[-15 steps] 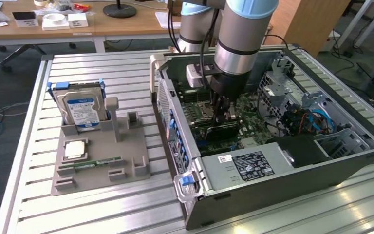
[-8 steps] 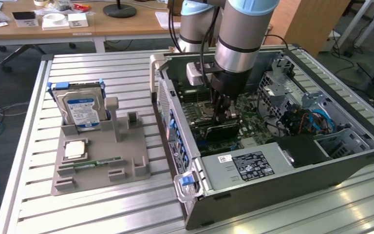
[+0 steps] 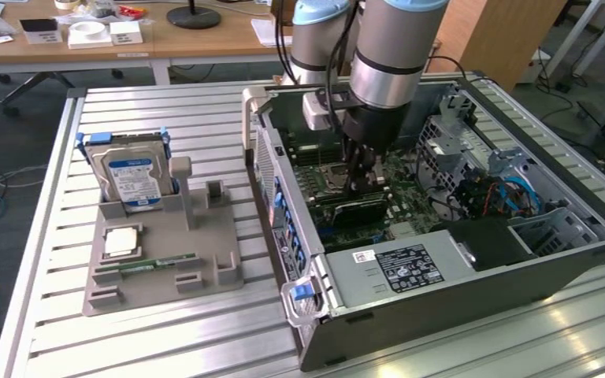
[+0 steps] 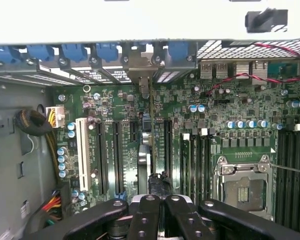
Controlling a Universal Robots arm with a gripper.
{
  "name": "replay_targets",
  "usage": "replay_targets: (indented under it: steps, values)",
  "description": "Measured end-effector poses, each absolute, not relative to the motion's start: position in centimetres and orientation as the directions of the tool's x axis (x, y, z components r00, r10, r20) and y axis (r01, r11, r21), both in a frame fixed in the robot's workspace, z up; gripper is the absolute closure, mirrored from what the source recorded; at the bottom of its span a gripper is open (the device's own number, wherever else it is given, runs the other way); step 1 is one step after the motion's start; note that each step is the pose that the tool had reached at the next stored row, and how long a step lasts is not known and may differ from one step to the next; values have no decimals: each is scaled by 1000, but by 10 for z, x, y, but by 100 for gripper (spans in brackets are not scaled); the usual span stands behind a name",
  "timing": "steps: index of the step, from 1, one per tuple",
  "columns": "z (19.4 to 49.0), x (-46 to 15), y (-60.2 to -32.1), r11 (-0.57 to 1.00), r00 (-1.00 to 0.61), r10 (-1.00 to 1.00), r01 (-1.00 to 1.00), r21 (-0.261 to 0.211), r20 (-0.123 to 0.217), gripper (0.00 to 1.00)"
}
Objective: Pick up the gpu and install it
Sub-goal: 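Press down on the gpu until it lock into place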
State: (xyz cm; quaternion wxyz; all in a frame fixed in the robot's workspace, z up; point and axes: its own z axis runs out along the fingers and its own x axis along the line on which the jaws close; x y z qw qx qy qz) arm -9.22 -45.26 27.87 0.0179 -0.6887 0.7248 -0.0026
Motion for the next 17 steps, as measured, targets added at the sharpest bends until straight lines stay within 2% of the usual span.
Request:
replay_targets:
  steps: [17]
  values:
    - [292,-92,-453,51,-51,-998,-998,-28,-22,89]
